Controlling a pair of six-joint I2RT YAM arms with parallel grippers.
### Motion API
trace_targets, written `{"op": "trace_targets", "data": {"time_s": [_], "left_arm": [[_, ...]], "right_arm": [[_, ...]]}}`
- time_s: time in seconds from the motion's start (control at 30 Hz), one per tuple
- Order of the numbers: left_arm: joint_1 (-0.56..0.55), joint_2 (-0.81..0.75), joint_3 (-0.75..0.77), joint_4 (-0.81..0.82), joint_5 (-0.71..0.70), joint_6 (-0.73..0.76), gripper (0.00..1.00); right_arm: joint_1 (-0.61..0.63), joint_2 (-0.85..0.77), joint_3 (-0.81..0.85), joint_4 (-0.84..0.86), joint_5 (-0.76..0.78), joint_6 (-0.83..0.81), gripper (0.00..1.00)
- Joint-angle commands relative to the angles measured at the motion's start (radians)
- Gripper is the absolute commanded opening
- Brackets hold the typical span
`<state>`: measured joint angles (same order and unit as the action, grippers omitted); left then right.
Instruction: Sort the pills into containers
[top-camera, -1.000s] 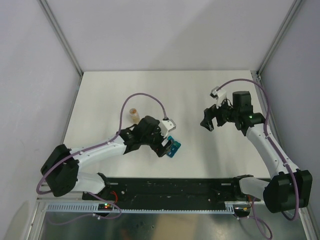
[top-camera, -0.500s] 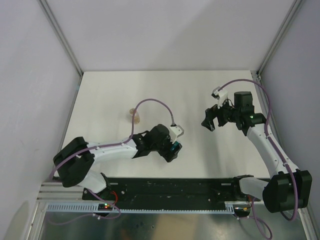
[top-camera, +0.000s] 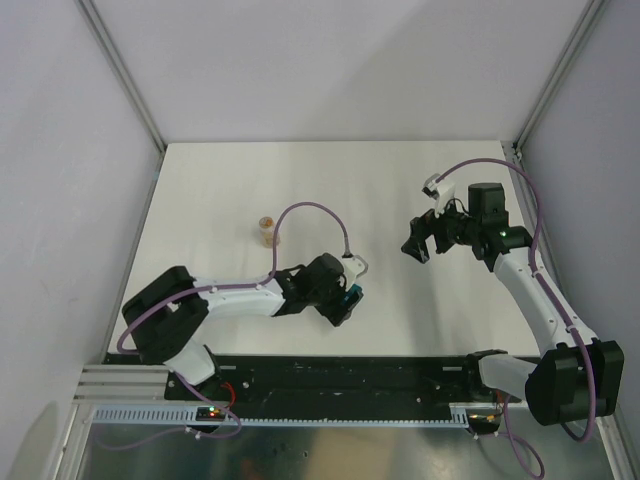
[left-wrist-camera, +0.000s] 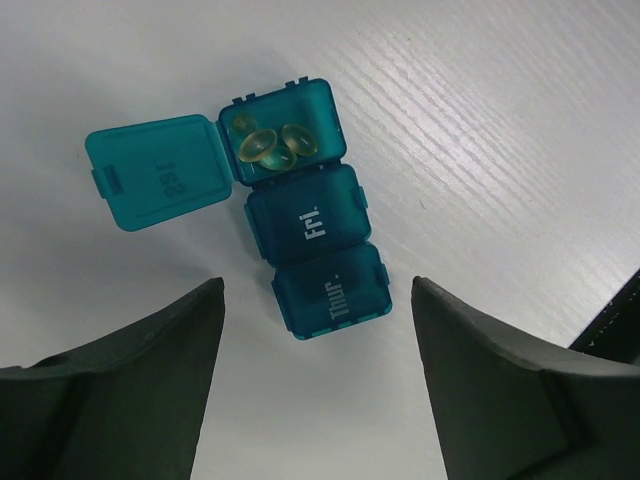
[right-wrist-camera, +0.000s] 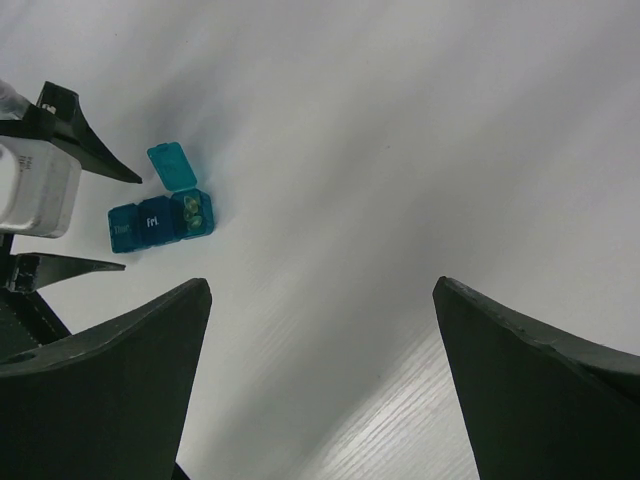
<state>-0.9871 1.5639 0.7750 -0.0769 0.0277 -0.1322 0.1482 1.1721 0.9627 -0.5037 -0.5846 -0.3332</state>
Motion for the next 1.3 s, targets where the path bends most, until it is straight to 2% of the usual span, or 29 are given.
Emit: {"op": "trace_targets", "data": {"time_s": [0.0,0.27,0.6,1.13,1.27], "left_arm": [[-0.013,0.011,0.008,0.022,-0.047,-0.010,0.77],[-0.031,0.039,0.018,0.018,-0.078,0.002,0.69],[-0.042,0.051,0.029,0.013,-0.099,0.021,0.64],[-0.042,0.074,0.054,0.008,-0.103,0.077,0.65],[-0.043,0.087,0.058,0.006,-0.092,0.088,0.62]], "right_arm": [[-0.003,-0.019,-0.002,0.014,-0.027,-0.006,1.00],[-0.003,-0.015,-0.002,0.012,-0.044,-0.006,0.99],[-0.002,-0.015,-0.003,0.011,-0.055,-0.007,1.00],[0.004,-0.005,-0.003,0.008,-0.054,-0.010,0.99],[0.005,-0.004,-0.002,0.007,-0.054,-0.009,0.99]]}}
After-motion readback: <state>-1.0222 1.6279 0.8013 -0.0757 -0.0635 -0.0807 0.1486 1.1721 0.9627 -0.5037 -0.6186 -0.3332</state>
